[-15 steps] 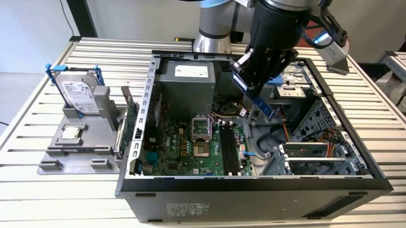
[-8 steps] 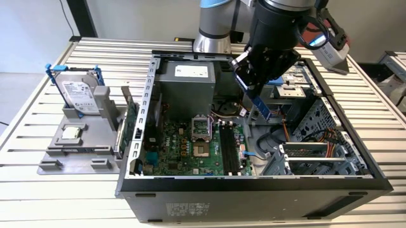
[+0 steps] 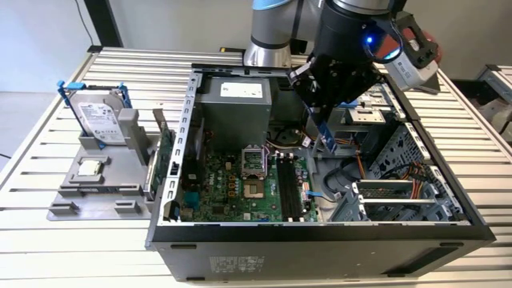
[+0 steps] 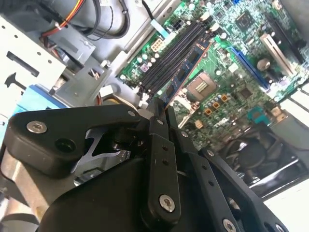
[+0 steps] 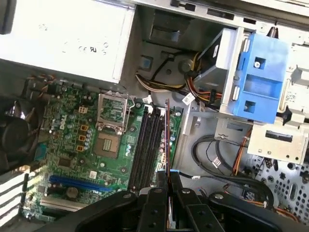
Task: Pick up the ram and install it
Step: 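Insert the ram into the slot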
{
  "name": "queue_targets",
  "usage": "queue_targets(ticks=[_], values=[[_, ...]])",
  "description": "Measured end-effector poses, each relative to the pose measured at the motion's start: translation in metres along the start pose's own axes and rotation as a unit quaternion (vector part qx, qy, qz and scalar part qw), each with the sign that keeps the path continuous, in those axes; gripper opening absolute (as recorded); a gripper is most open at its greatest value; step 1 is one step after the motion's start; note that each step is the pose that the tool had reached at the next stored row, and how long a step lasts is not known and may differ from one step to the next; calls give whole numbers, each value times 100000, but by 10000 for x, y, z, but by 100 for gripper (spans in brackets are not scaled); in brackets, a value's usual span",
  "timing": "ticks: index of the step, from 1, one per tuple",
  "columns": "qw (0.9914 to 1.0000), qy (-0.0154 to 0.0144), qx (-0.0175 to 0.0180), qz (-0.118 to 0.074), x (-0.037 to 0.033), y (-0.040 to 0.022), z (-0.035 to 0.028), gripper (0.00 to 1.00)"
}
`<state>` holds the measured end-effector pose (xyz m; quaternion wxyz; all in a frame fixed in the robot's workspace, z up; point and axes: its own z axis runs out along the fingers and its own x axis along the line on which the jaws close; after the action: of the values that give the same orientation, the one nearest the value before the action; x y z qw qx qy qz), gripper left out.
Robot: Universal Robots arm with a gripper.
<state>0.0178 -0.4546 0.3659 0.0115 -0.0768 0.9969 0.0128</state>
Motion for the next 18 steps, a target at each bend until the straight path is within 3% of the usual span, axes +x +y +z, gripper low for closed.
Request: queue_targets(ticks=[3, 7, 13, 18], values=[[99963, -65, 64, 2701, 0, 0, 4, 0], [99824, -138, 163, 5929, 0, 0, 10, 0], [99803, -172, 207, 6263, 1, 0, 16, 0], [99593, -300, 331, 8997, 15, 0, 100, 0]])
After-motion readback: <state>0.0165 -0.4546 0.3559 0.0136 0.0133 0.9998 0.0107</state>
